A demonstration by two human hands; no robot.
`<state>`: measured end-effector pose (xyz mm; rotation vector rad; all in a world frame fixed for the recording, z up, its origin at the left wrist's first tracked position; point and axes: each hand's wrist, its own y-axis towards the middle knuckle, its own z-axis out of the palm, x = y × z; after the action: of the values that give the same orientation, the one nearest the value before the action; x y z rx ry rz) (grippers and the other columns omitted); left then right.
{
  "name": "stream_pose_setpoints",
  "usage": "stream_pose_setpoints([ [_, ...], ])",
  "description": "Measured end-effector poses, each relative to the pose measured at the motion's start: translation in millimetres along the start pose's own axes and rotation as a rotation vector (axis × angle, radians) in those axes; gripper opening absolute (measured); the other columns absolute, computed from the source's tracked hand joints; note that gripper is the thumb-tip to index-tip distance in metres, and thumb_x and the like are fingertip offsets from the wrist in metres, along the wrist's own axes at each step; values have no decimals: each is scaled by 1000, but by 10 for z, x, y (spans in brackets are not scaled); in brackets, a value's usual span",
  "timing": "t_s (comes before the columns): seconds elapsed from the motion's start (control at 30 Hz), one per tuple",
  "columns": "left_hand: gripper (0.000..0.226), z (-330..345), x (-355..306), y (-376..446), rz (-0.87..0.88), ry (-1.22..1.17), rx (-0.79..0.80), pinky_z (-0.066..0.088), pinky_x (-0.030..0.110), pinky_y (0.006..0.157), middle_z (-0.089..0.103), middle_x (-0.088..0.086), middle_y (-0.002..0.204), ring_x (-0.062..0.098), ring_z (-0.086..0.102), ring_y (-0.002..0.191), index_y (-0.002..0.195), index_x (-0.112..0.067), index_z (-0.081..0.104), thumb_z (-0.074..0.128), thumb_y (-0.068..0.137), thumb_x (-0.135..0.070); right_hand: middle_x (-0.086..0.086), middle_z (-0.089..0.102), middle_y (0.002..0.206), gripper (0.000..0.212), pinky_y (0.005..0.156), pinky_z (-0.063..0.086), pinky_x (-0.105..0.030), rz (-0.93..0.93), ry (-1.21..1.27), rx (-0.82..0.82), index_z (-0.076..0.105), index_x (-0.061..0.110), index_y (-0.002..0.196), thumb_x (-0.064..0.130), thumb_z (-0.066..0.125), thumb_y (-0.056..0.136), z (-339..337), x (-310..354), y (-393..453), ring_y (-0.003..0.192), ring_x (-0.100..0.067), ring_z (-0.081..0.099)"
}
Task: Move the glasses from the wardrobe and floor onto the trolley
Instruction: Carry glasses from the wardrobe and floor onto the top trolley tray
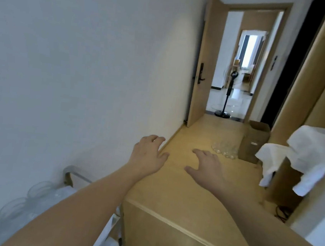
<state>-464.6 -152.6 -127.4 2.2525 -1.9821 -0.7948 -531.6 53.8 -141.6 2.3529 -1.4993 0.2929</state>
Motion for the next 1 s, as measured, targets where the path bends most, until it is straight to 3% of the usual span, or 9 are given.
stream_pose_setpoints([
  [0.33, 59, 679, -1009, 1102, 205, -50, 69, 35, 41, 113, 45, 5, 151, 26, 38, 138, 148, -22, 46, 56, 96, -49, -5, 45, 153, 71, 113, 38, -45, 174, -19, -92, 39, 25, 152, 54, 63, 92, -558, -1139, 407, 140, -31, 39],
  [0.57, 61, 1282, -1491, 1944, 214, -37, 123, 32, 38, 116, 43, 5, 153, 25, 35, 141, 149, -23, 45, 54, 97, -53, -2, 47, 151, 70, 109, 40, -44, 209, -5, -106, 41, 29, 150, 57, 63, 90, -626, -1953, 1125, 138, -28, 41],
  [0.73, 59, 1683, -1755, 2449, 199, -34, 167, 36, 44, 113, 43, 4, 153, 24, 36, 140, 148, -25, 45, 54, 97, -53, -1, 47, 152, 70, 110, 40, -46, 230, -10, -69, 41, 31, 149, 60, 62, 89, -591, -2471, 1580, 139, -27, 41],
  [1.0, 60, 2204, -1783, 3110, 198, -23, 259, 36, 46, 113, 43, 5, 153, 26, 37, 140, 149, -23, 44, 54, 97, -52, -2, 46, 152, 71, 111, 41, -47, 293, -33, 34, 42, 29, 149, 61, 61, 90, -368, -2924, 2267, 139, -28, 41],
])
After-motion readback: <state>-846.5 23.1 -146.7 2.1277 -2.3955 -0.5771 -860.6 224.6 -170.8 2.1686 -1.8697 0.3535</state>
